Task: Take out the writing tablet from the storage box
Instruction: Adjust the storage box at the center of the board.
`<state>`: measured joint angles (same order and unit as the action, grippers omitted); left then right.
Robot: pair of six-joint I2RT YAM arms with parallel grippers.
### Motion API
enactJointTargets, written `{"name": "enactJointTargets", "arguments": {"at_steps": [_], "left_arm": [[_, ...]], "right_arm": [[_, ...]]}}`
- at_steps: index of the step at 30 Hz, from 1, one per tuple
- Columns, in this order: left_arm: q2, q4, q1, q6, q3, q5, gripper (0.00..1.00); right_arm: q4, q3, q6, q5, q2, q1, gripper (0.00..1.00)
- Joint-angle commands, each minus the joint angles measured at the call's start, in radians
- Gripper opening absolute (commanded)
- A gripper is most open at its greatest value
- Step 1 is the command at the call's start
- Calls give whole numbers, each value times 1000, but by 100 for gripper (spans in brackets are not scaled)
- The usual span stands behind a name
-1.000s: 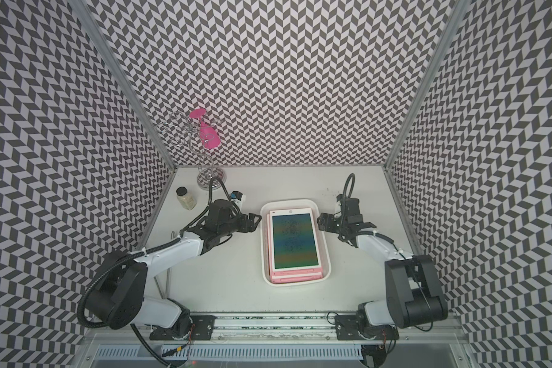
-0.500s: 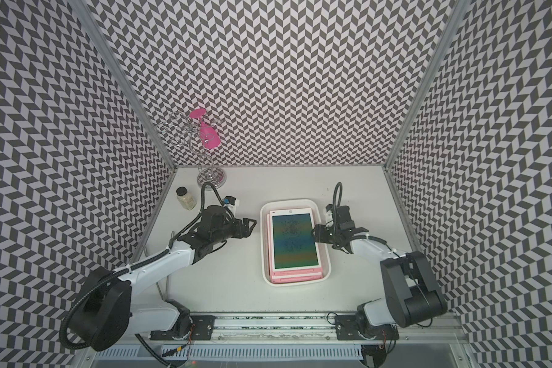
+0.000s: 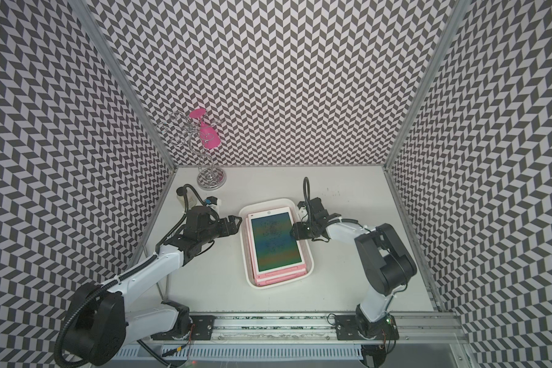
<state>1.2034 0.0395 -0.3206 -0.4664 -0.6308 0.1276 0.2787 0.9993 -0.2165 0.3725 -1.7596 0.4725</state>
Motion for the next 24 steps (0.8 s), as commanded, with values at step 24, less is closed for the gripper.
{"name": "enactJointTargets", "arguments": {"at_steps": [24], "left_arm": [[247, -78, 89, 150, -192, -85, 93]], "right_arm": [[127, 188, 83, -107, 111, 4, 77]]}}
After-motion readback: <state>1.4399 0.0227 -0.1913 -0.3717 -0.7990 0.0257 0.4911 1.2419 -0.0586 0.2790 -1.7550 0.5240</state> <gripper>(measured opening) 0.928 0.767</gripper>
